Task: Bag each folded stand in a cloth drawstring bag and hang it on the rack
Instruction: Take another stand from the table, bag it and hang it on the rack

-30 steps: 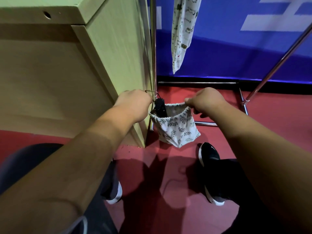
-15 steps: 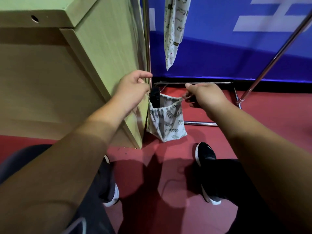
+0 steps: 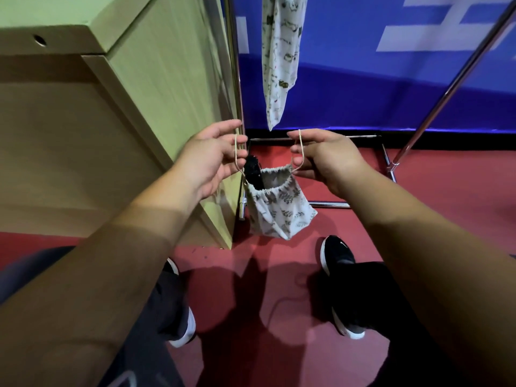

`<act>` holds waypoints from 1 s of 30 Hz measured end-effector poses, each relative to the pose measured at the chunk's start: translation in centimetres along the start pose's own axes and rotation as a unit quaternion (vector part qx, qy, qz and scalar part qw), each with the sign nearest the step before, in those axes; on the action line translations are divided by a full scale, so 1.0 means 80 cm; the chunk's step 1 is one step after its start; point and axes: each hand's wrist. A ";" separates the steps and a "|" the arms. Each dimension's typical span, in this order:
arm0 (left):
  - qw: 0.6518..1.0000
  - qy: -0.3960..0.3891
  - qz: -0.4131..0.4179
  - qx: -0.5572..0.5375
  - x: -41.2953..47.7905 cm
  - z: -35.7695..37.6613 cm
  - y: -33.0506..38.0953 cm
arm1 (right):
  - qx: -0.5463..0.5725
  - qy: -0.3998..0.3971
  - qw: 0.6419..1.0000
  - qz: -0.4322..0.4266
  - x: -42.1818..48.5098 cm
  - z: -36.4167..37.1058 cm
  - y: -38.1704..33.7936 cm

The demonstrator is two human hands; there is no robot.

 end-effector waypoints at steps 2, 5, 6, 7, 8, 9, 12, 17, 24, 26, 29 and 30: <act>0.999 -0.014 -0.019 -0.035 -0.002 -0.001 -0.007 | 0.008 -0.005 1.000 -0.010 0.001 -0.001 0.001; 0.999 -0.042 -0.011 -0.002 -0.008 0.004 -0.008 | 0.005 0.019 1.000 -0.016 0.001 0.000 -0.001; 0.998 -0.049 -0.002 0.024 -0.008 0.006 -0.006 | -0.005 0.029 0.999 -0.021 0.001 0.000 -0.001; 0.997 -0.055 0.005 0.047 -0.007 0.008 -0.003 | -0.016 0.039 0.999 -0.026 0.002 0.000 0.000; 0.995 -0.063 0.015 0.070 -0.005 0.007 -0.002 | -0.028 0.050 0.998 -0.030 0.002 0.001 0.000; 0.991 -0.077 0.033 0.106 -0.003 0.005 -0.002 | -0.035 0.060 0.997 -0.033 0.002 0.001 0.001; 0.934 -0.115 0.127 0.314 -0.005 0.004 -0.007 | -0.034 0.073 0.996 -0.032 0.003 0.000 0.000; 0.816 -0.120 0.228 0.518 -0.013 0.005 -0.009 | -0.054 0.070 0.996 -0.017 0.005 0.002 0.002; 0.898 0.019 0.196 0.395 -0.014 0.009 0.002 | -0.041 0.087 0.995 0.001 0.003 0.007 -0.002; 0.983 0.050 0.082 0.157 -0.013 0.012 0.011 | -0.049 0.088 0.995 0.001 0.005 0.008 0.000; 0.998 0.045 -0.008 -0.035 -0.009 0.008 0.016 | -0.074 0.094 0.993 0.002 0.006 0.010 0.002; 0.998 0.048 -0.018 -0.043 -0.007 0.007 0.014 | -0.081 0.095 0.992 0.002 0.006 0.011 0.002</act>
Point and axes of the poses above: each hand's wrist, its own x-axis towards the middle knuckle, its own z-axis out of the palm, y = z × x, and after that the axes turned 15 degrees about z, right-handed
